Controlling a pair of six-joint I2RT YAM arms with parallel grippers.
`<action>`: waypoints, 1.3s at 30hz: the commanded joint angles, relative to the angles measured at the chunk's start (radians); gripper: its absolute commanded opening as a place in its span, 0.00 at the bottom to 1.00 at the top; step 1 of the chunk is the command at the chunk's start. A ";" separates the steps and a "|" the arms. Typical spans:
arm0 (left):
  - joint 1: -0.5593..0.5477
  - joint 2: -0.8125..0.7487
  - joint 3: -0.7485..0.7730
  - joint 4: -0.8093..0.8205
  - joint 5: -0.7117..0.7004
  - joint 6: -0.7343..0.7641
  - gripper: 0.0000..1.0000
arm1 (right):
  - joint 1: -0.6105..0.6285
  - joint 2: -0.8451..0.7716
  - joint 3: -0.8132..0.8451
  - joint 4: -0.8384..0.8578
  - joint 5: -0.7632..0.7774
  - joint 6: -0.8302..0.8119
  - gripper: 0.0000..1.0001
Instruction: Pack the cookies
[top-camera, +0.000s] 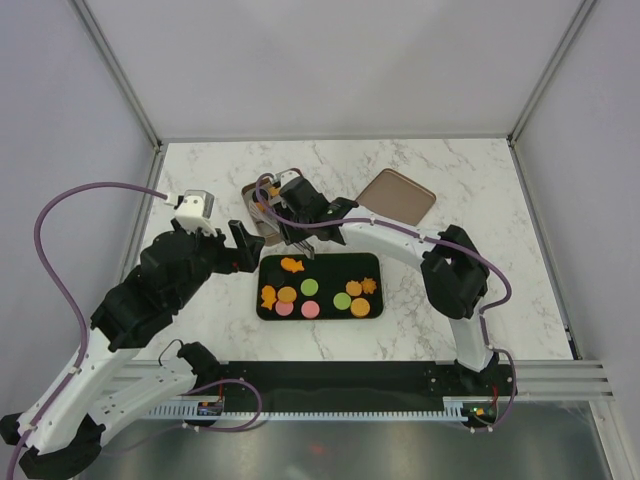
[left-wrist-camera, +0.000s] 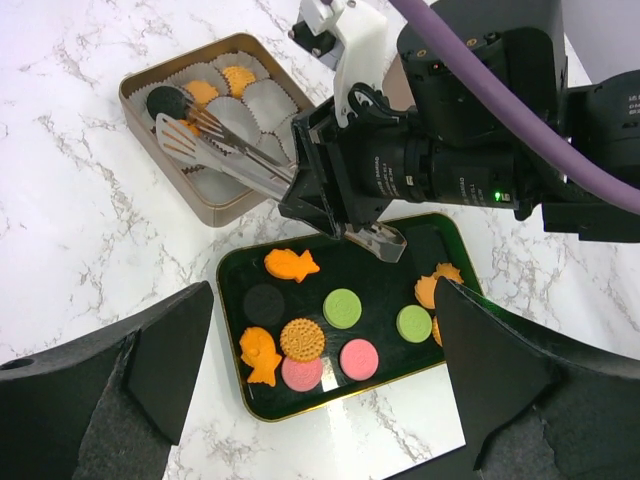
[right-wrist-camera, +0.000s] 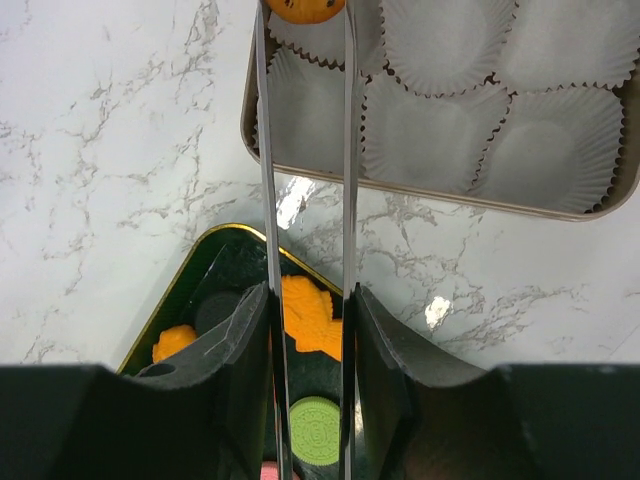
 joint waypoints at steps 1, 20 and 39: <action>-0.003 -0.003 0.029 -0.015 -0.027 -0.007 1.00 | -0.001 -0.004 0.073 0.045 0.038 -0.002 0.36; -0.003 0.002 -0.003 -0.012 -0.025 -0.020 1.00 | -0.016 0.008 0.041 0.042 0.018 0.032 0.39; -0.003 0.003 -0.013 -0.007 -0.021 -0.022 1.00 | -0.019 0.008 0.041 0.033 -0.002 0.032 0.50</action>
